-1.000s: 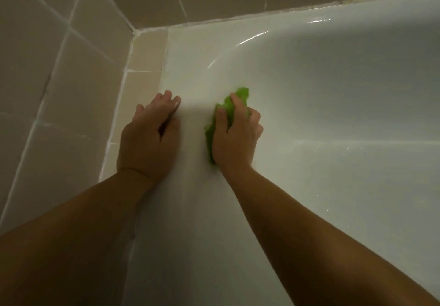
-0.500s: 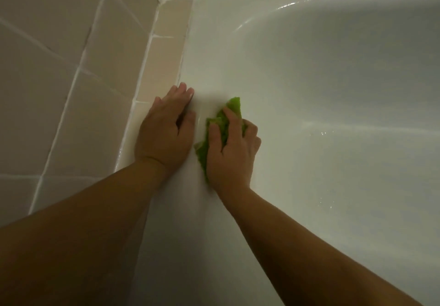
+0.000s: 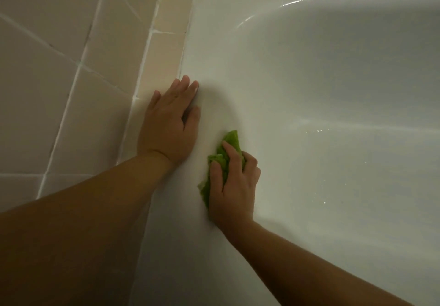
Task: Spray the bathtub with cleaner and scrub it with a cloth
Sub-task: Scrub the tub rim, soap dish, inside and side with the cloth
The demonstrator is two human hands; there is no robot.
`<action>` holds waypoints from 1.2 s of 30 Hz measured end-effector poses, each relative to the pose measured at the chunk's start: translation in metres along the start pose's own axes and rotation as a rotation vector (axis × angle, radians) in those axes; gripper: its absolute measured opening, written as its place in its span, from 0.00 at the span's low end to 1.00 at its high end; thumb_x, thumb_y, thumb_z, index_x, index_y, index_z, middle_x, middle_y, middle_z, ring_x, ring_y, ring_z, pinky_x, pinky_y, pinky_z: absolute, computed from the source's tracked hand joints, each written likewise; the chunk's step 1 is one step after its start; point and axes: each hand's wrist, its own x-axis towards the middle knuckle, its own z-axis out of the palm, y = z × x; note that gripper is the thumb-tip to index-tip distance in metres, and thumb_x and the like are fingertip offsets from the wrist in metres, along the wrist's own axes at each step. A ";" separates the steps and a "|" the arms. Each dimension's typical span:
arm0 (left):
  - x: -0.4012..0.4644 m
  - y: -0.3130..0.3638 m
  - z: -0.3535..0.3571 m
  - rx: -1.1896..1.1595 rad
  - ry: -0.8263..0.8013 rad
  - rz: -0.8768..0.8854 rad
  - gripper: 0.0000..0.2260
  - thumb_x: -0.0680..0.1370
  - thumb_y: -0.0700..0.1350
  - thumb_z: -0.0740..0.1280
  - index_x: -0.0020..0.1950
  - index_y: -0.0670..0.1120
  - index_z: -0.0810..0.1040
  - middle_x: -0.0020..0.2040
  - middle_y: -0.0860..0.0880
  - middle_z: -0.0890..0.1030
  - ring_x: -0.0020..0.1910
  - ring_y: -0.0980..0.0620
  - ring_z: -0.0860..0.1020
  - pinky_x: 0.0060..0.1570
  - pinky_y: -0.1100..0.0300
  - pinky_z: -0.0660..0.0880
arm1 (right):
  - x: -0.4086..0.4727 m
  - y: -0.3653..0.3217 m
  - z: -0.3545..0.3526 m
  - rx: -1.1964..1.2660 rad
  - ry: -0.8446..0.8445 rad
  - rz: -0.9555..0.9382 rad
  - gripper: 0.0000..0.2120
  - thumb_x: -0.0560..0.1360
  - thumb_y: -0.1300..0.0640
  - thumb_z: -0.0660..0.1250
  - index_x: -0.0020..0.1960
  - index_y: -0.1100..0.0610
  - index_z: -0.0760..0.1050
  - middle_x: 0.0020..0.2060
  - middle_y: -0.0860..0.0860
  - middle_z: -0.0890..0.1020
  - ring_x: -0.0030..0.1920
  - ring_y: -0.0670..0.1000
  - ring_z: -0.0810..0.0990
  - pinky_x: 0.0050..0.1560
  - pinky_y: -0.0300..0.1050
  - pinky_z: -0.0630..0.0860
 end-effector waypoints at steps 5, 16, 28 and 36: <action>0.013 0.002 0.001 0.026 -0.020 0.022 0.25 0.84 0.53 0.55 0.81 0.52 0.64 0.82 0.53 0.61 0.81 0.57 0.56 0.80 0.55 0.44 | 0.088 -0.014 0.005 0.030 0.136 0.023 0.22 0.82 0.38 0.54 0.74 0.40 0.65 0.67 0.48 0.67 0.65 0.52 0.65 0.66 0.61 0.72; 0.103 0.012 0.006 0.095 -0.112 0.133 0.29 0.81 0.58 0.54 0.83 0.58 0.56 0.83 0.57 0.53 0.83 0.57 0.49 0.80 0.50 0.42 | 0.238 -0.014 0.000 0.186 0.479 0.156 0.22 0.83 0.43 0.60 0.76 0.42 0.66 0.68 0.53 0.66 0.65 0.58 0.65 0.70 0.59 0.67; 0.196 0.030 0.017 0.114 -0.098 0.342 0.32 0.80 0.59 0.60 0.83 0.52 0.59 0.83 0.54 0.57 0.82 0.54 0.53 0.78 0.53 0.46 | 0.284 0.137 -0.010 0.159 0.586 0.613 0.24 0.85 0.42 0.55 0.79 0.47 0.63 0.76 0.56 0.66 0.74 0.63 0.64 0.72 0.60 0.64; 0.214 0.044 0.019 0.109 -0.137 0.356 0.31 0.80 0.61 0.58 0.83 0.57 0.58 0.82 0.60 0.54 0.78 0.66 0.48 0.77 0.61 0.43 | 0.290 0.031 -0.019 0.438 0.650 0.519 0.28 0.85 0.50 0.58 0.83 0.47 0.54 0.80 0.56 0.59 0.75 0.62 0.60 0.73 0.54 0.57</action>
